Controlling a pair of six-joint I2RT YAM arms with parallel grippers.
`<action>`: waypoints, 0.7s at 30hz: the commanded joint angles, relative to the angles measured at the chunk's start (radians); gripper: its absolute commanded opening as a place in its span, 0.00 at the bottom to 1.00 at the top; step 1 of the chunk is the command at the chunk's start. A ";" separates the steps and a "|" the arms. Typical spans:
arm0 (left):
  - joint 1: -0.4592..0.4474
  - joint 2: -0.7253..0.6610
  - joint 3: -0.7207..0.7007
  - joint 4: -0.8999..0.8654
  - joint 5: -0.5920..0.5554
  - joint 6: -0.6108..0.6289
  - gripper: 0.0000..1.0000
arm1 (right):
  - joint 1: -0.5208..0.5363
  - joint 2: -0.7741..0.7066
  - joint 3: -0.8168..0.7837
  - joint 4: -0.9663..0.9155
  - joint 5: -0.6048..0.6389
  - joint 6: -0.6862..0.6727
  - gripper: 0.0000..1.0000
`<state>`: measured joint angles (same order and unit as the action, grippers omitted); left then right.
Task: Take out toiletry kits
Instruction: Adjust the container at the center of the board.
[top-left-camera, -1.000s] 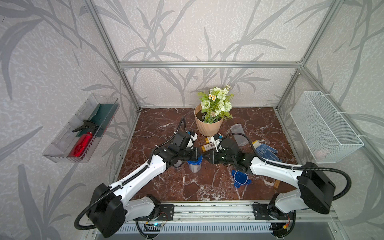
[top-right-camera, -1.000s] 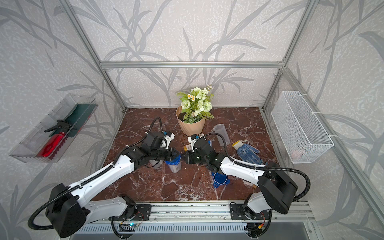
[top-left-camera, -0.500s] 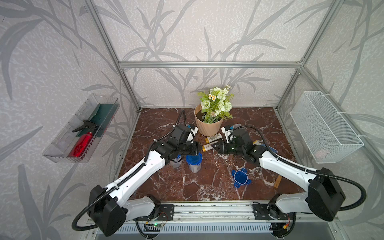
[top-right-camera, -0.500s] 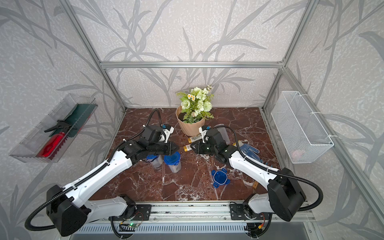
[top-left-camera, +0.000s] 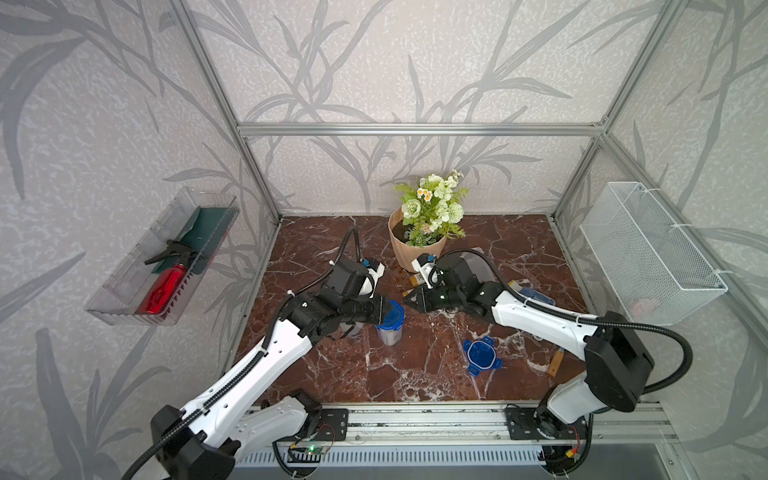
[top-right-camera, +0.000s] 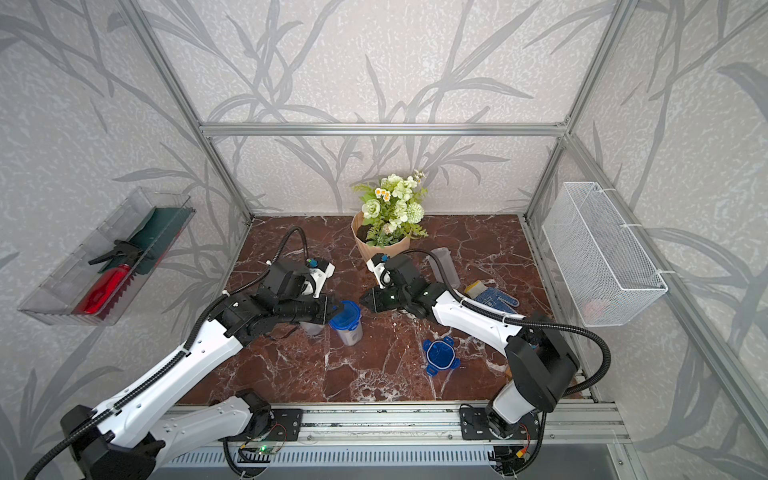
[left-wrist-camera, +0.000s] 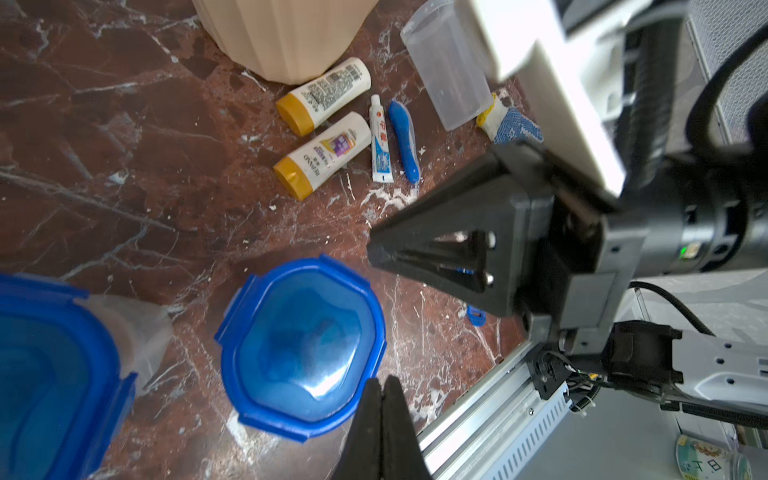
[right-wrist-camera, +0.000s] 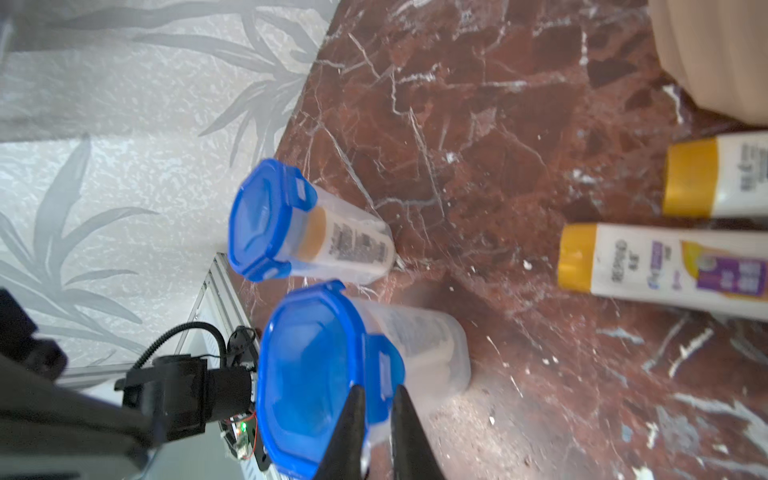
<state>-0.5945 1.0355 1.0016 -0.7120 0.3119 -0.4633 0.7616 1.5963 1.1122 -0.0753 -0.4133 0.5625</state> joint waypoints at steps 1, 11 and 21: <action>-0.002 -0.033 -0.048 -0.086 -0.019 0.006 0.00 | -0.001 0.085 0.111 -0.060 0.012 -0.048 0.15; -0.023 -0.011 -0.110 -0.099 -0.050 0.007 0.00 | 0.059 0.272 0.301 -0.156 0.038 -0.094 0.15; -0.025 0.059 -0.109 -0.108 -0.155 0.026 0.00 | 0.070 0.173 0.180 -0.142 0.056 -0.093 0.15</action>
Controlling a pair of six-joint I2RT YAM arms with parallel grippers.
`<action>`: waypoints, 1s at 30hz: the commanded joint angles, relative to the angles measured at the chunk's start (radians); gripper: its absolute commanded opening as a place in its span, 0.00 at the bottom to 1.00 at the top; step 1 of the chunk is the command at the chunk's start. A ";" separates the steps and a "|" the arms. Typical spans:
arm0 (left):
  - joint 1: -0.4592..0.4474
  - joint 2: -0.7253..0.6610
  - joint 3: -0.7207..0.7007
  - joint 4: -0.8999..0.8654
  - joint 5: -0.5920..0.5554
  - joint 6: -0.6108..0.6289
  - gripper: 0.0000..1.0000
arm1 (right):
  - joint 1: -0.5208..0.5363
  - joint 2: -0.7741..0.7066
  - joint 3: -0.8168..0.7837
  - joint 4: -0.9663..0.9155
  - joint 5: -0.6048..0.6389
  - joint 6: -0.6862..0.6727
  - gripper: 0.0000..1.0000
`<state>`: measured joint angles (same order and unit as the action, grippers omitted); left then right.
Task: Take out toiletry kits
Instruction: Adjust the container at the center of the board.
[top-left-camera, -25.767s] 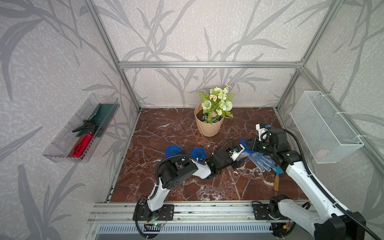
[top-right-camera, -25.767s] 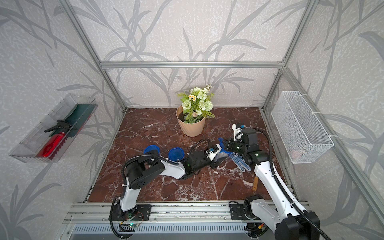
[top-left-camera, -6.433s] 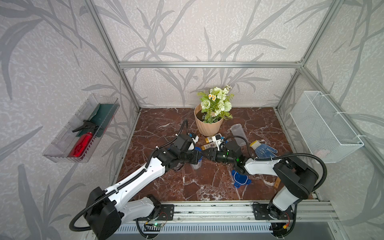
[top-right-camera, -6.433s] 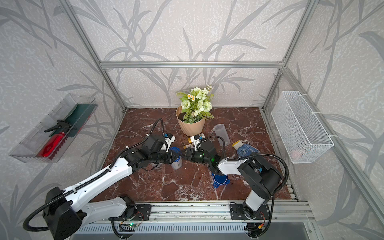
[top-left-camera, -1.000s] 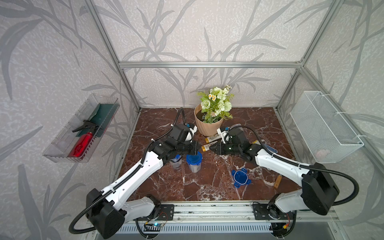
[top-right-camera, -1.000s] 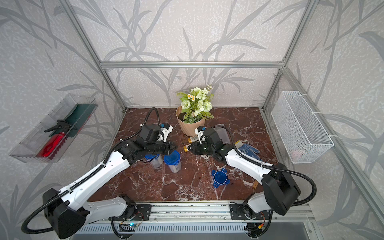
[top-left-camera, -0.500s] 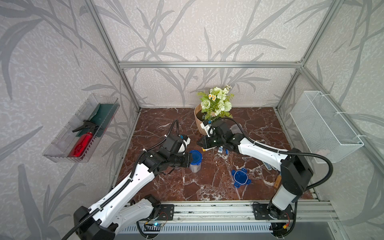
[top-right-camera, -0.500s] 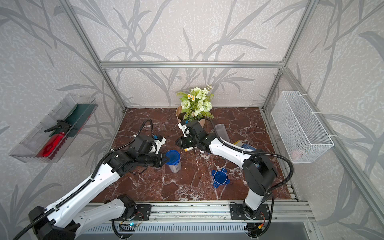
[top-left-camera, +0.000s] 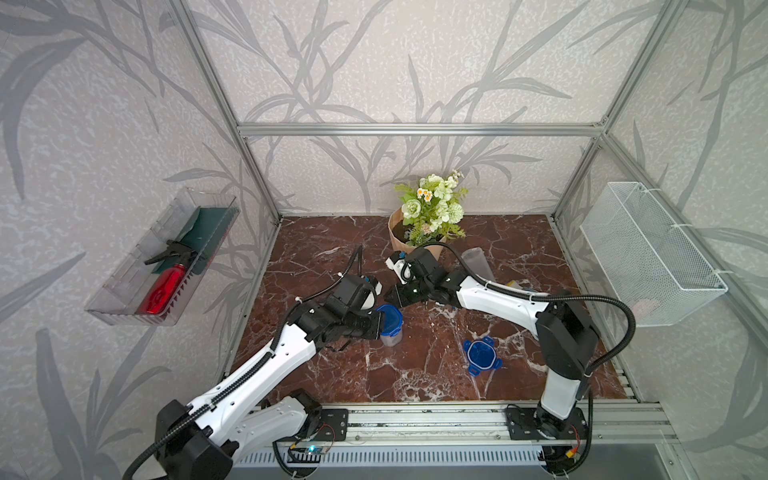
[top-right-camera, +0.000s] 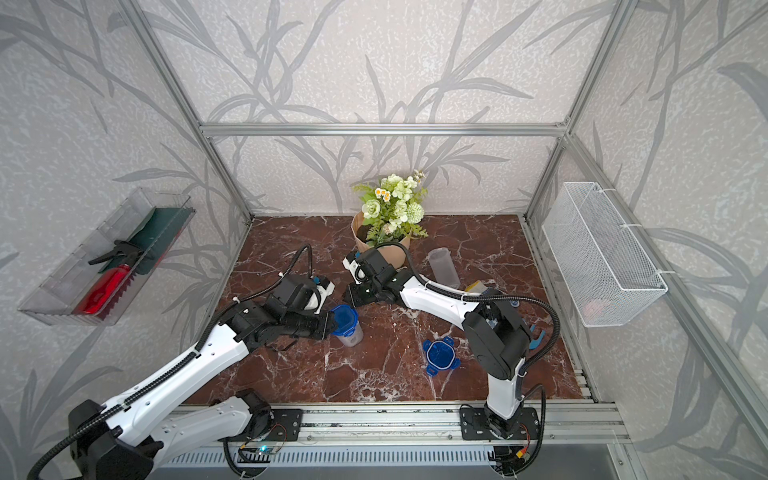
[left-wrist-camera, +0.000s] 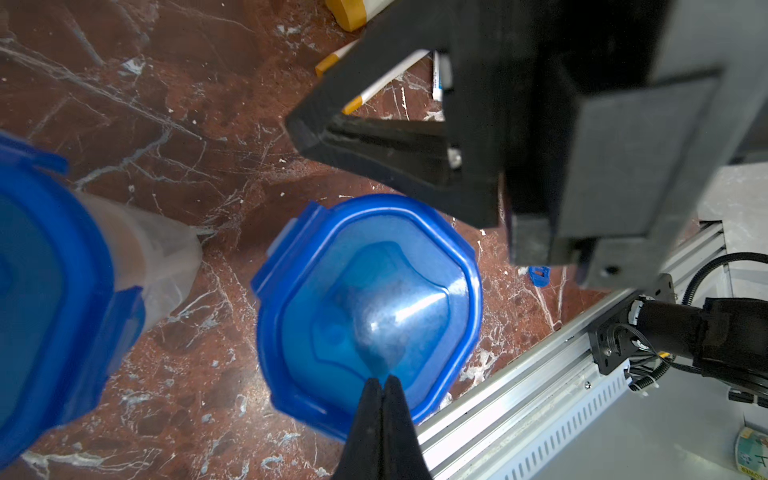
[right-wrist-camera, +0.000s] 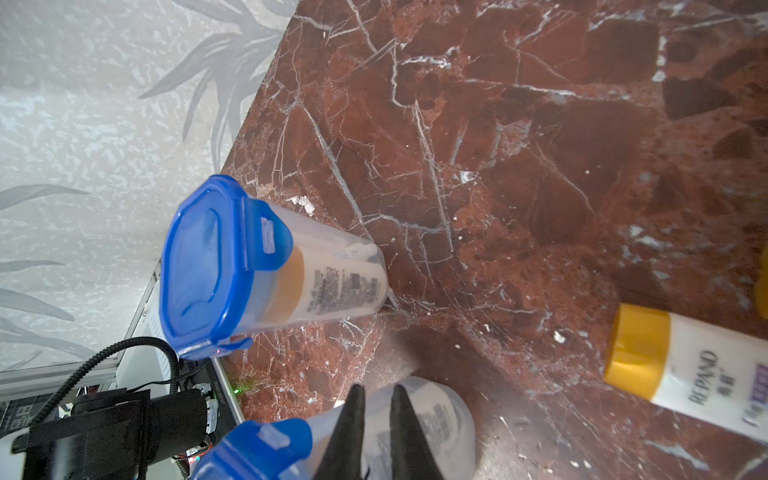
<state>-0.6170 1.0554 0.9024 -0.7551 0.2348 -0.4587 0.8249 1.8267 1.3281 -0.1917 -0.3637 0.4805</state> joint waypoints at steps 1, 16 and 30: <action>-0.001 0.045 -0.006 -0.061 -0.084 0.023 0.00 | 0.007 -0.070 -0.054 -0.026 0.013 -0.011 0.15; -0.001 0.086 0.037 -0.040 -0.068 0.029 0.00 | -0.015 -0.207 -0.222 0.039 0.060 0.022 0.16; -0.003 -0.004 0.070 0.067 0.086 0.013 0.00 | -0.095 -0.440 -0.564 0.433 -0.148 0.165 0.33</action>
<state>-0.6178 1.0550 0.9615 -0.7212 0.2604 -0.4419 0.7311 1.3937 0.8295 0.0555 -0.4049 0.5724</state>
